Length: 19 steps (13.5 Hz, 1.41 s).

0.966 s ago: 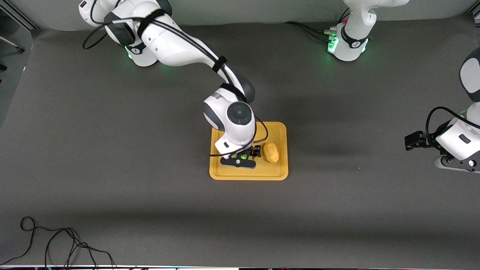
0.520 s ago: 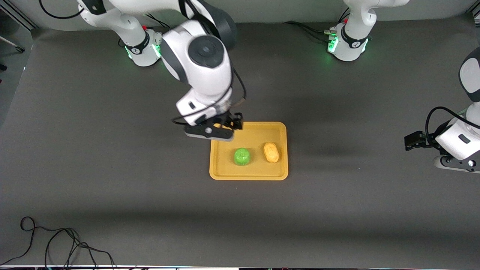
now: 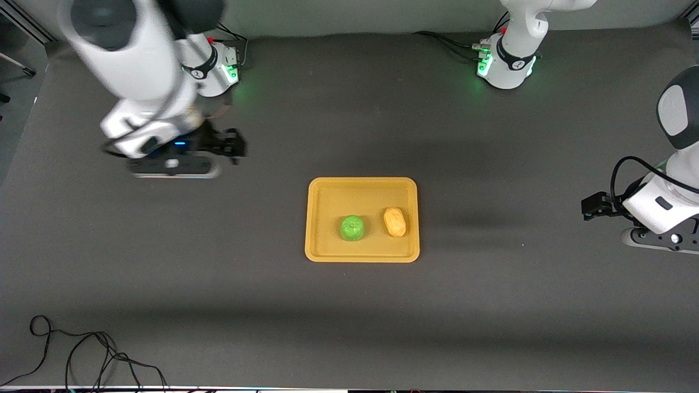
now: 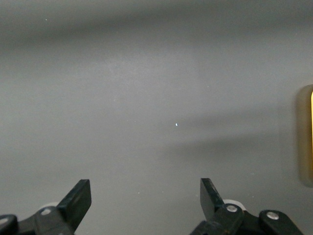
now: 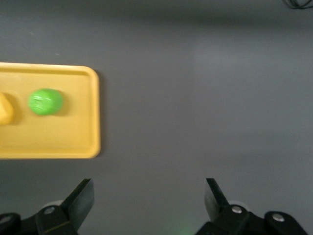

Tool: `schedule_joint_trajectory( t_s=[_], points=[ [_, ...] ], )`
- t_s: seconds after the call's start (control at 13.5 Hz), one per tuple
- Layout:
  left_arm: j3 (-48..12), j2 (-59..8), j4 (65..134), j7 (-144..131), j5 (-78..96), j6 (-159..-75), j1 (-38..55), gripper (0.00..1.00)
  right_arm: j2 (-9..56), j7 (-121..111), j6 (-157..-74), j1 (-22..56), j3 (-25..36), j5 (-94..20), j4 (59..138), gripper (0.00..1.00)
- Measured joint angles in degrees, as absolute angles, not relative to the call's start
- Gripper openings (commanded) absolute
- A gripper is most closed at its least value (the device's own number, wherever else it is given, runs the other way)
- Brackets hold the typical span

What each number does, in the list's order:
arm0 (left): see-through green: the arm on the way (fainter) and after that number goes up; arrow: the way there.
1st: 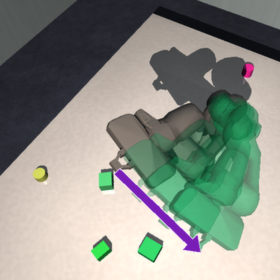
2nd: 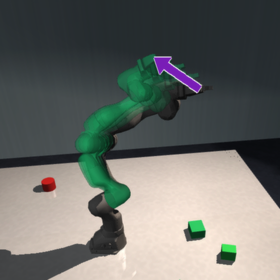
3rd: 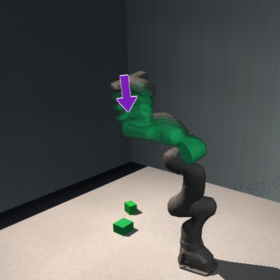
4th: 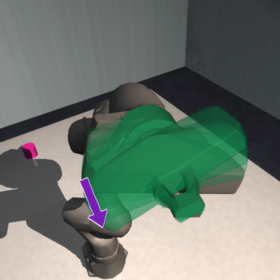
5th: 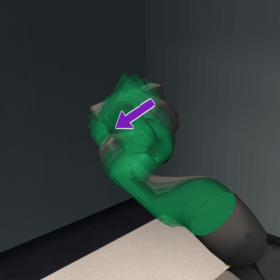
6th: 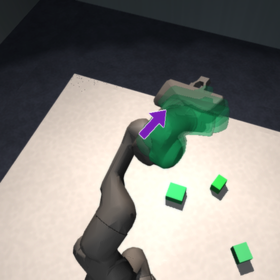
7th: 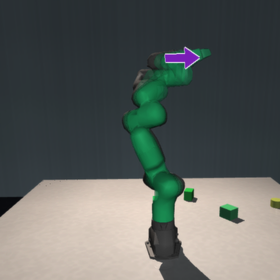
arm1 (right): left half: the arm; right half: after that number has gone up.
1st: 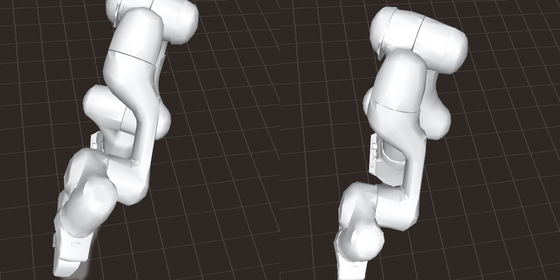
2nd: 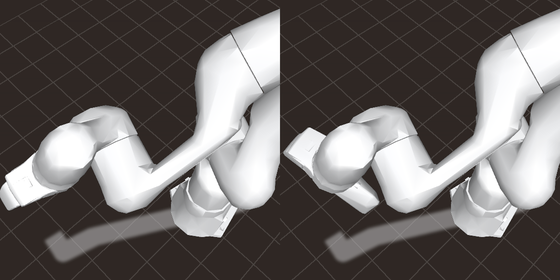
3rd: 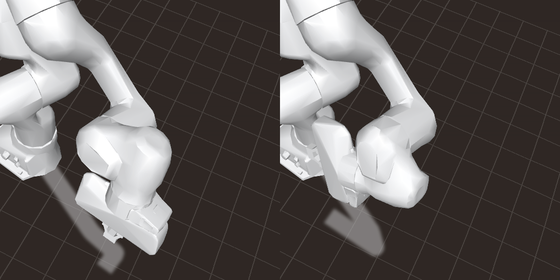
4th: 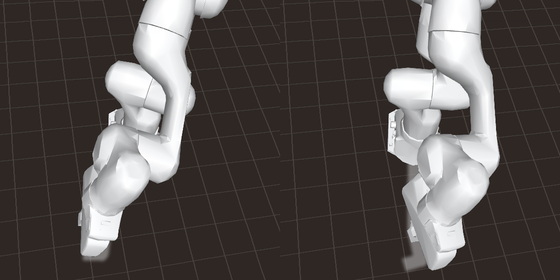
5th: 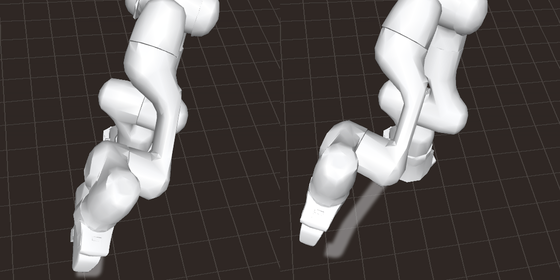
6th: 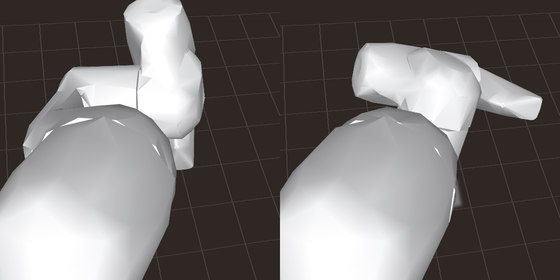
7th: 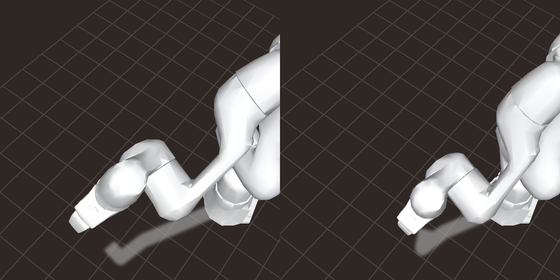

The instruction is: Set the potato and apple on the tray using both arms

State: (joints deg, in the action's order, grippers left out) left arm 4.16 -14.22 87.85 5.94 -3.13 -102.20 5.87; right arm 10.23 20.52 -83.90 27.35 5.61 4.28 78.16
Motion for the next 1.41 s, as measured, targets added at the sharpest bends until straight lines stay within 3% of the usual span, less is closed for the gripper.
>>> schedule_joint_trajectory(
  t_s=[0.3, 0.52, 1.41],
  points=[
    [4.24, -14.31, 87.85, 3.9, -3.19, -102.16, 6.32, 1.0, 3.42, 5.17, -86.27, 8.46, 0.6, 2.69, 86.5, 1.0],
    [4.18, -14.3, 87.69, 3.88, -4.99, -102.16, 6.74, 1.0, 2.47, -1.72, -88.98, 0.02, -1.5, 2.56, 89.66, 1.0],
    [4.57, -15.06, 85.54, 4.29, -2.97, -102.01, 5.3, 0.99, 1.08, -1.15, -89.11, -2.8, -0.62, 2.08, 90.96, 1.0]
  ],
)
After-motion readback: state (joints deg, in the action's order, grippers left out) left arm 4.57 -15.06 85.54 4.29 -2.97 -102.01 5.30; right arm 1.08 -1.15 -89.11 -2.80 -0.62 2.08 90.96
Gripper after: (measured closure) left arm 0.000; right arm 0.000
